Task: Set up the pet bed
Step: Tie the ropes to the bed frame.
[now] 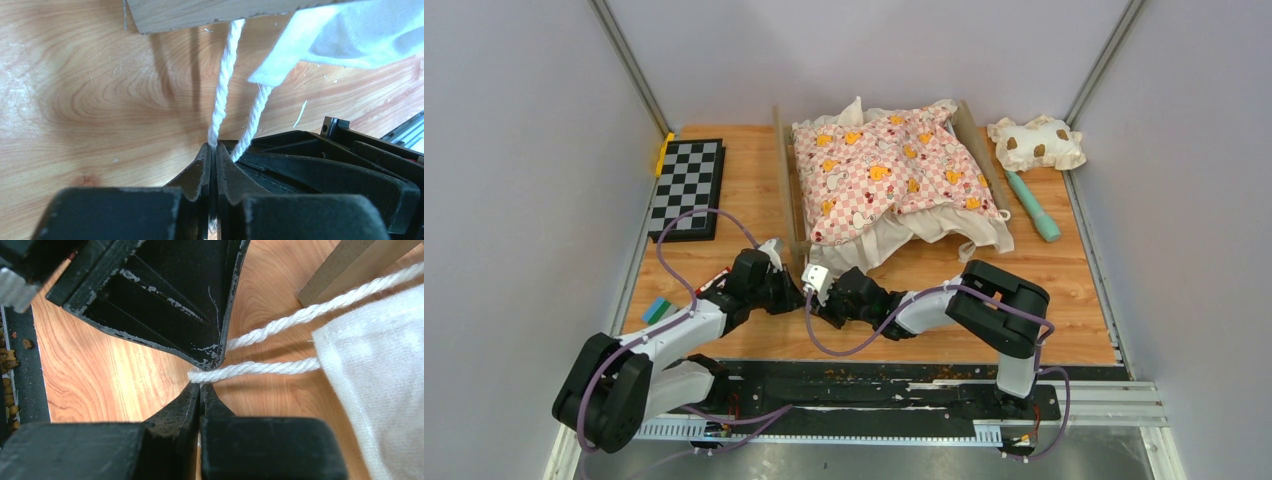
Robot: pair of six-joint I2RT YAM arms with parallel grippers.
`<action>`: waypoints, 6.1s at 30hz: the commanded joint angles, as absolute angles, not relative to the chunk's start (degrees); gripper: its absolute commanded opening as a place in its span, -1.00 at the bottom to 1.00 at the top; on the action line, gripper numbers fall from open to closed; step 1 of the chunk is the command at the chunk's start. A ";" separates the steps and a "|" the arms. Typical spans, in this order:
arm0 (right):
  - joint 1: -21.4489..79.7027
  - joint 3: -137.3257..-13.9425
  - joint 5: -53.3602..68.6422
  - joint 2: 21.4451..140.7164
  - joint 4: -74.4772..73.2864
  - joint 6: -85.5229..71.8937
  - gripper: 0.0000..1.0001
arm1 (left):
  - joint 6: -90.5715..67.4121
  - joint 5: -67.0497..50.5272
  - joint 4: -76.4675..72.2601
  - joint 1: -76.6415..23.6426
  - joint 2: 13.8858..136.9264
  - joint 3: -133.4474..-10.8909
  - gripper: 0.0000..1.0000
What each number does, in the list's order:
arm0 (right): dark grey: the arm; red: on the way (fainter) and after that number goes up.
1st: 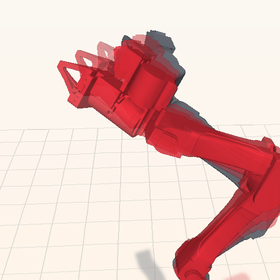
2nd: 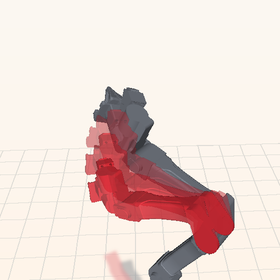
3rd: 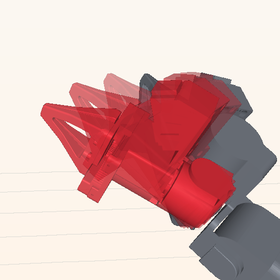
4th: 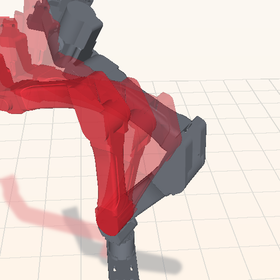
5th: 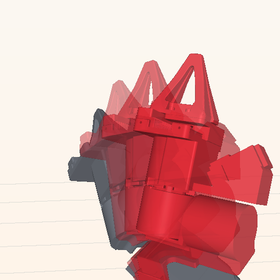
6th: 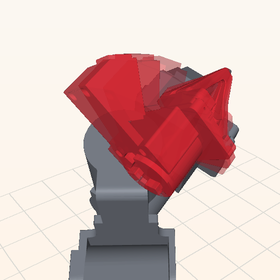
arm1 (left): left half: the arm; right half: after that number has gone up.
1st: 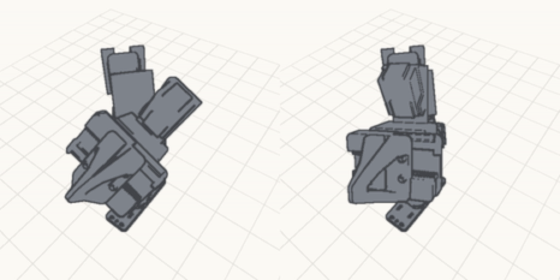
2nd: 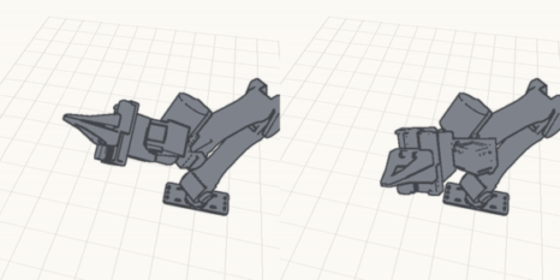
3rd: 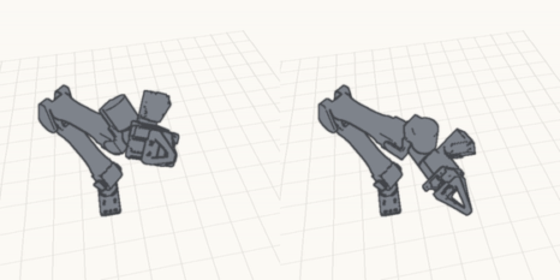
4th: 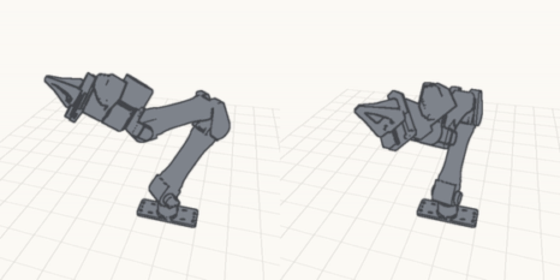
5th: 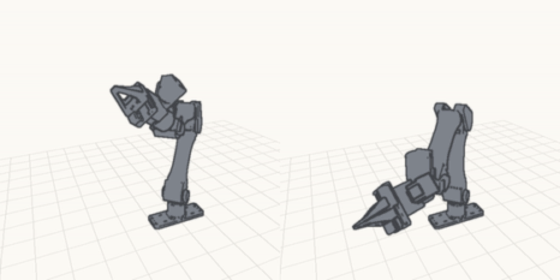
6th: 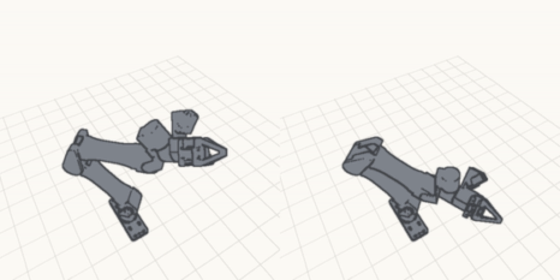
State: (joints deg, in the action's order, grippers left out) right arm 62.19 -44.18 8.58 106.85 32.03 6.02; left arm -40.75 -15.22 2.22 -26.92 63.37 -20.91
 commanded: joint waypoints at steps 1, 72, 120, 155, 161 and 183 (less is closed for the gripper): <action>62.25 -44.55 9.32 109.04 27.42 4.92 -1.00 | -40.05 -14.09 3.50 -26.99 62.50 -22.03 -0.68; 48.19 -41.70 -14.07 106.19 8.64 -43.37 -1.00 | -30.56 3.02 27.02 -17.47 44.81 -45.75 -1.00; 54.67 -44.08 -41.80 102.65 -9.71 -55.62 -1.00 | -33.95 37.83 38.23 -14.01 39.36 -52.49 -1.00; 69.73 -40.08 -21.77 91.79 7.83 -30.73 -0.15 | -36.38 -20.60 32.38 -15.86 25.08 -28.62 -0.93; 69.72 -39.04 -27.20 77.33 -3.12 -29.66 0.21 | -36.21 -19.90 34.98 -16.52 24.85 -30.86 -0.05; 60.95 -45.55 -37.87 39.29 -39.22 -31.31 0.32 | -23.09 4.81 29.24 -27.40 50.55 -61.49 0.91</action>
State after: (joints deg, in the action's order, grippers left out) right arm 61.25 -43.99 -35.22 40.71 -34.11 -30.37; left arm -28.62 -6.66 32.49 -20.08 44.88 -58.19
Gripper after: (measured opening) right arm 0.665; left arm 0.953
